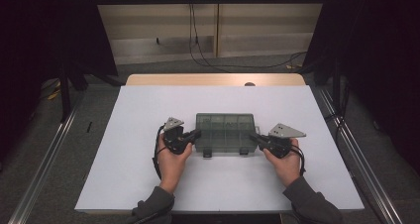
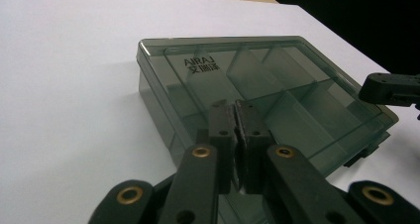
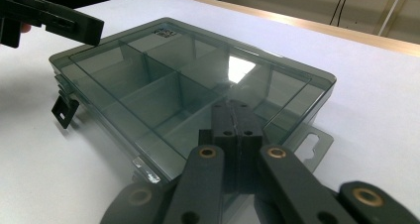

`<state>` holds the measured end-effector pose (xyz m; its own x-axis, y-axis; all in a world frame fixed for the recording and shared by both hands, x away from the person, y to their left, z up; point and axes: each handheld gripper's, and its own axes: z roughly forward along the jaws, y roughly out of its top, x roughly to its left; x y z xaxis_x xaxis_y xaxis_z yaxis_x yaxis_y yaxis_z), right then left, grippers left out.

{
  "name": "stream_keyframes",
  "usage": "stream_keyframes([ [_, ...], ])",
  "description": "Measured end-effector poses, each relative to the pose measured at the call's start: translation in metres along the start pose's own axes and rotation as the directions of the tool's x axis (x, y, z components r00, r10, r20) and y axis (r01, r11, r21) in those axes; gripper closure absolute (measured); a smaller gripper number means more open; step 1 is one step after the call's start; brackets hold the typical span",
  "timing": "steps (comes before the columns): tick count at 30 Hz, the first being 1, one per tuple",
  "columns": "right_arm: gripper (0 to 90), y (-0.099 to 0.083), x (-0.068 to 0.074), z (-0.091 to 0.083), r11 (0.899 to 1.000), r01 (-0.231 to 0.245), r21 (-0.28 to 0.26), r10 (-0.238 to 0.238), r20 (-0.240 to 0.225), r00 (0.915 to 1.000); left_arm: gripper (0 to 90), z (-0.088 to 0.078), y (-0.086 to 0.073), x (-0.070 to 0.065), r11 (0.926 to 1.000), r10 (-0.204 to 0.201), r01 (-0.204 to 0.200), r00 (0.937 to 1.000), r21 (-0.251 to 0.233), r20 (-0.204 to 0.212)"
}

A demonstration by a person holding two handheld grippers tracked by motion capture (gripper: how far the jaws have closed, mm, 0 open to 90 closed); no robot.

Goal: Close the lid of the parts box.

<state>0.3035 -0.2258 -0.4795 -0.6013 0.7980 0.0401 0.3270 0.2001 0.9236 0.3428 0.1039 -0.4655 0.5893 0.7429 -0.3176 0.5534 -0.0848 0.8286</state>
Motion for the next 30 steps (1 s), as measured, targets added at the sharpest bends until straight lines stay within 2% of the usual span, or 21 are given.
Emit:
stream_keyframes([
  [8, 90.0, 0.005, 0.0, -0.002, 1.0, 0.01, -0.004, -0.01, -0.004, 0.9999, 85.4, -0.001, 0.005, -0.003, 0.9999, 0.011, -0.011, 0.9999, -0.004, -0.005],
  [11, 90.0, 0.006, 0.001, -0.002, 1.0, 0.007, -0.005, -0.007, -0.007, 0.9999, 85.8, -0.002, 0.005, -0.004, 0.9999, 0.012, -0.012, 0.9999, -0.005, 0.008],
  [21, 90.0, -0.001, 0.007, -0.011, 1.0, 0.021, 0.018, -0.021, -0.02, 0.9996, 90.0, -0.003, -0.007, -0.009, 0.9997, 0.021, -0.021, 0.9994, 0.014, 0.028],
  [30, 90.0, -0.006, 0.009, -0.014, 1.0, 0.015, 0.004, -0.015, -0.001, 0.9999, 90.0, -0.005, -0.011, -0.014, 0.9991, 0.041, -0.041, 0.9991, 0.009, 0.002],
])
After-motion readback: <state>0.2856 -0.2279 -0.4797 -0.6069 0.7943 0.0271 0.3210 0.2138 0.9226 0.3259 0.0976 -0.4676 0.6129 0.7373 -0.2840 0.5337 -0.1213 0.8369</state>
